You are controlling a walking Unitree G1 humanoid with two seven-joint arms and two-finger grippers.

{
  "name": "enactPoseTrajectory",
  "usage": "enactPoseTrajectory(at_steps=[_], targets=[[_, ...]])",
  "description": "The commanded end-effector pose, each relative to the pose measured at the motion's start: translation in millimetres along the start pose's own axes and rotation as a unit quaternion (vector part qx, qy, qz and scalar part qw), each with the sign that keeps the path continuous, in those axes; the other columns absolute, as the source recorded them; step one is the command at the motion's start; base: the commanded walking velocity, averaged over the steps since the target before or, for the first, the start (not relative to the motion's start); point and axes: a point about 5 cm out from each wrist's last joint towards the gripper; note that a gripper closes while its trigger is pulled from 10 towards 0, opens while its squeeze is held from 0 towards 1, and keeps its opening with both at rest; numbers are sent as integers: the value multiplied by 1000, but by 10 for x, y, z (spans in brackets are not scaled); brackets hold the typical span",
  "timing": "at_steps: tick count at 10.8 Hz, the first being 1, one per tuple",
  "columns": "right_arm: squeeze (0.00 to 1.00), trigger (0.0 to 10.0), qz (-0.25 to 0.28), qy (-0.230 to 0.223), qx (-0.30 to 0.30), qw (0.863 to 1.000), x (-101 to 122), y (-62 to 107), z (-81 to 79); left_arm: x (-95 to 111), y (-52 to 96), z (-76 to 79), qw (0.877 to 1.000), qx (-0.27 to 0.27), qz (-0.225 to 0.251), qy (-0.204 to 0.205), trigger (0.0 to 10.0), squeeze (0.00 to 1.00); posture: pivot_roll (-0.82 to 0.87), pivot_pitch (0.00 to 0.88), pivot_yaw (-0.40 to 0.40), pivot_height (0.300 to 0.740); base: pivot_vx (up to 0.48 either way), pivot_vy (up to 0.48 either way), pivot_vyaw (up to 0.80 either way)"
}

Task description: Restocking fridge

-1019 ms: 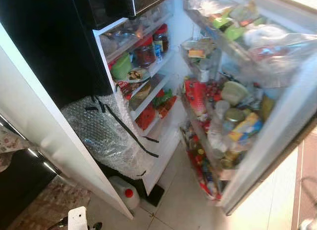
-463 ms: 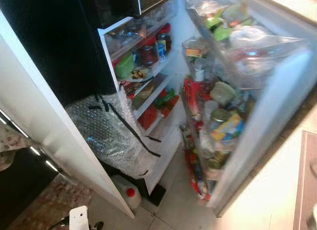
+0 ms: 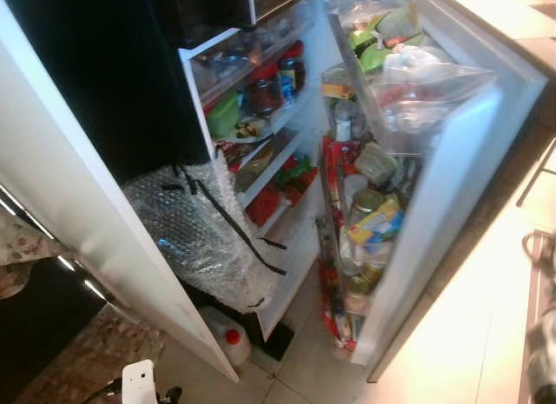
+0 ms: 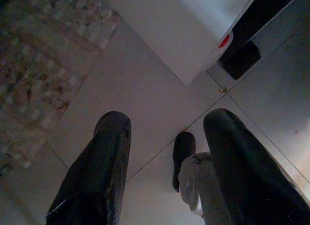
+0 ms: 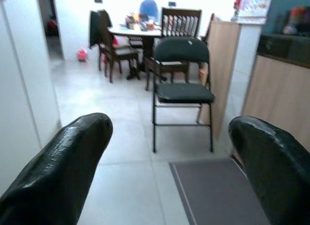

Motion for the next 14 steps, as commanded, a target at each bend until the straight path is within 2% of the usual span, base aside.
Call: enactPoseTrajectory(at_steps=[1, 3, 4, 5, 6, 7, 9, 11, 13, 14], targets=[[0, 10000, 19, 2, -1, 1000, 100, -61, 32, 5, 4, -34, 1000, 4, 1, 0, 10000, 0, -150, 6, 89, 740, 0, 0, 0], [0, 10000, 15, -33, 41, 998, 124, -87, -52, 4, 3, -29, 1000, 2, 0, -4, 10000, 0, -149, 7, 88, 740, 0, 0, 0], [0, 10000, 23, -46, 128, 990, 165, -60, -274, -2, 4, -26, 1000, 1, -1, -6, 10000, 0, -149, 7, 88, 740, 0, 0, 0], [0, 10000, 27, -66, 174, 982, 204, -38, -406, -1, 4, -27, 1000, 1, -1, -6, 10000, 0, -148, 7, 89, 740, 0, 0, 0], [0, 10000, 33, -71, 236, 969, 250, 6, -588, -2, 5, -29, 1000, 1, -2, -8, 10000, 0, -148, 7, 90, 740, 0, 0, 0], [0, 10000, 42, -70, 273, 959, 296, 31, -715, -2, 5, -30, 1000, 1, -2, -9, 10000, 0, -145, 7, 90, 740, 0, 0, 0], [0, 10000, 46, -85, 292, 951, 349, 49, -848, -1, 5, -30, 1000, 1, -1, -10, 10000, 0, -145, 7, 90, 740, 0, 0, 0], [0, 10000, 47, -95, 330, 938, 371, 104, -954, -2, 6, -36, 1000, 2, -1, -11, 10000, 0, -139, 12, 91, 740, 0, 0, 0], [0, 10000, 49, -90, 387, 916, 402, 180, -1118, 0, 5, -32, 1000, 1, -1, -12, 10000, 0, -138, 14, 90, 740, 0, 0, 0], [0, 10000, 52, -90, 401, 910, 425, 196, -1176, 0, 5, -29, 1000, 1, 0, -12, 10000, 0, -133, 12, 89, 740, 0, 0, 0]])
Point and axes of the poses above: a point about 5 cm out from each wrist's last joint towards the gripper, its own y axis pointing back from the gripper into the wrist, its own x axis along the axis of the wrist's last joint, z = x × y, and after that the axes turned 13 degrees about y, right-handed
